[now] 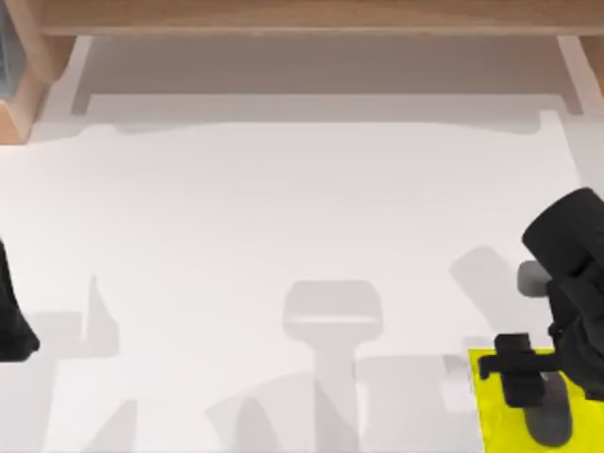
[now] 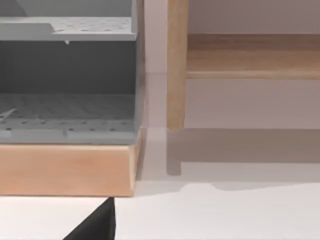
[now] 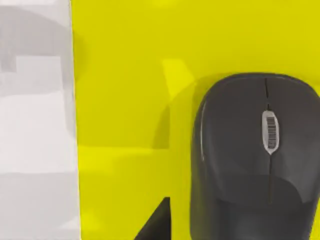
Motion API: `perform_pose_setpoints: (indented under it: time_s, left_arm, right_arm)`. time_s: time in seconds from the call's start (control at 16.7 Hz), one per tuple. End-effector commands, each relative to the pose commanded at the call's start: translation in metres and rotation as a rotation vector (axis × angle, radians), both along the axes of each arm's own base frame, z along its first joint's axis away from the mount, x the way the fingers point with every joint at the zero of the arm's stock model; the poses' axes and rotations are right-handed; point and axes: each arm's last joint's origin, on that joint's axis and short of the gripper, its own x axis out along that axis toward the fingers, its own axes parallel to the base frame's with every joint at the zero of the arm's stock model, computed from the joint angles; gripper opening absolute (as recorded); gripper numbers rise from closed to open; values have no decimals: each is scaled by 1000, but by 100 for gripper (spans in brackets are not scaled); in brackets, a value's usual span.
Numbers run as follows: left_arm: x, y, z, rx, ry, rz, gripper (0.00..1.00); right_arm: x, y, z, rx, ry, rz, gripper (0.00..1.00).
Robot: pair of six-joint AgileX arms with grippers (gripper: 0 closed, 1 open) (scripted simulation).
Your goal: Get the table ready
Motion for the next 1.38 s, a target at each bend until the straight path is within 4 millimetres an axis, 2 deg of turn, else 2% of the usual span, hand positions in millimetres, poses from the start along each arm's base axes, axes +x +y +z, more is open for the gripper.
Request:
perform_pose_setpoints:
  time_s: [0.06,0.12,0.78,1.08,1.38]
  left_arm:
    - [0,0,0,0,0,0,100]
    - [0,0,0,0,0,0,100]
    - [0,0,0,0,0,0,100]
    - [0,0,0,0,0,0,100]
    - [0,0,0,0,0,0,100]
  right_arm:
    - [0,0,0,0,0,0,98]
    - [0,0,0,0,0,0,100]
    - [1,-1,1,10,-21,9,100]
    - [9,-12,-4,72,-209,89,100]
    - [24,-39,-17,83,-558,206,100]
